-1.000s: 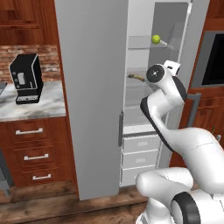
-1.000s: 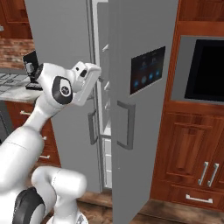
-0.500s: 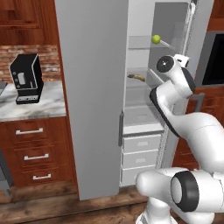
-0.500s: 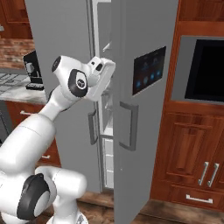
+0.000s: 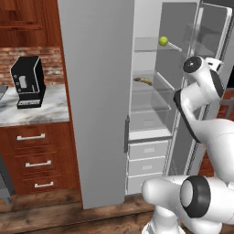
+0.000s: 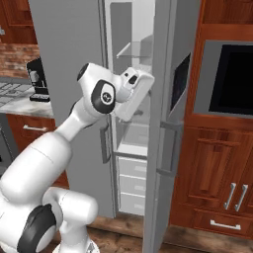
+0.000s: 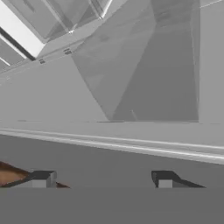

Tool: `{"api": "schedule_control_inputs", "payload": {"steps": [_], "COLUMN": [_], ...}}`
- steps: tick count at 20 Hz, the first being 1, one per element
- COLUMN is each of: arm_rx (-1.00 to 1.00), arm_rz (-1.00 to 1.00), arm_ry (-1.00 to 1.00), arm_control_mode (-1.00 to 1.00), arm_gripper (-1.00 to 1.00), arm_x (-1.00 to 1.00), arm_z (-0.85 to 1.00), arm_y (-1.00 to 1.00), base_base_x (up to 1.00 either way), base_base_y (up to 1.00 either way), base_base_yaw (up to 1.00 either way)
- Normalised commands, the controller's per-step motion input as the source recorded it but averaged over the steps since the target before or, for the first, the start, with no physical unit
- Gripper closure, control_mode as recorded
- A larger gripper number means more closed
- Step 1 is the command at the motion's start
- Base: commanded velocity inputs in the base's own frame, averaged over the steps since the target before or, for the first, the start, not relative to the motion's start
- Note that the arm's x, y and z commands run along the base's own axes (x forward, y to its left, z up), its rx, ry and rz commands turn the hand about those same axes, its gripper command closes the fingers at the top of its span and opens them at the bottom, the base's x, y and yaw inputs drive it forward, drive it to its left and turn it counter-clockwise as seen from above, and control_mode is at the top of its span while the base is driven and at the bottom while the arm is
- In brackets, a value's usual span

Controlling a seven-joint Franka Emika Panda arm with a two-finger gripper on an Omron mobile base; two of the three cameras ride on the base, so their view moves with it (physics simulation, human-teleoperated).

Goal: Retrieve the pear and banana from the fridge and place them into the bowl on the dining table.

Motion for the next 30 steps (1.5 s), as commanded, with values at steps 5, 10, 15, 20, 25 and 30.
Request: {"api": "schedule_control_inputs", "payload": {"steps": [5, 10, 15, 20, 25, 30], "arm_rx": [0.0, 0.0, 0.0, 0.1, 0.52, 0.54], "arm_rz": [-0.11, -0.01, 0.01, 0.0, 0.0, 0.0], "arm_ry": [0.07, 0.02, -0.1, -0.1, -0.09, -0.06], "arm_control_mode": [-1.0, -1.0, -1.0, -1.0, -1.0, -1.0], "arm_gripper": [-1.0, -1.0, -1.0, -1.0, -1.0, -1.0], "arm_x": [-0.07, -0.23, -0.67, -0.3, 0.0, 0.0], "arm_z": [-0.22, 0.05, 0.32, 0.1, -0.04, 0.0], "arm_y": [-1.0, -0.36, 0.3, 0.46, 0.47, 0.63], "base_base_x": [0.0, 0.0, 0.0, 0.0, 0.0, 0.0], "base_base_y": [0.0, 0.0, 0.0, 0.0, 0.0, 0.0], "base_base_yaw": [0.0, 0.0, 0.0, 0.0, 0.0, 0.0]}}
